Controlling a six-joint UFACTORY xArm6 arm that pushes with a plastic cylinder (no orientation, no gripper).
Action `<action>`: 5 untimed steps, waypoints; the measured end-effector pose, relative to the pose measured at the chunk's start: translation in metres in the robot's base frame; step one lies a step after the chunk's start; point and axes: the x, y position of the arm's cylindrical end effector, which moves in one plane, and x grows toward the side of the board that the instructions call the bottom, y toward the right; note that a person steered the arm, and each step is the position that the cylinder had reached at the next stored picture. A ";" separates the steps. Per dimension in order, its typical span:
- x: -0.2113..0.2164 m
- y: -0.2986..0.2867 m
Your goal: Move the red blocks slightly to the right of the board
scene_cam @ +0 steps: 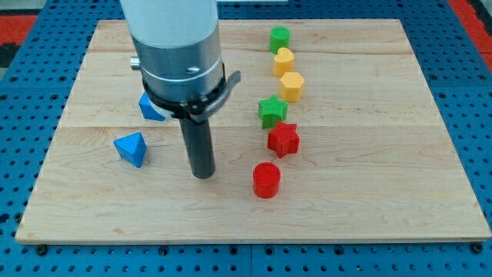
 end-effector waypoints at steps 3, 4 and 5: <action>0.030 0.052; 0.030 0.084; 0.030 0.049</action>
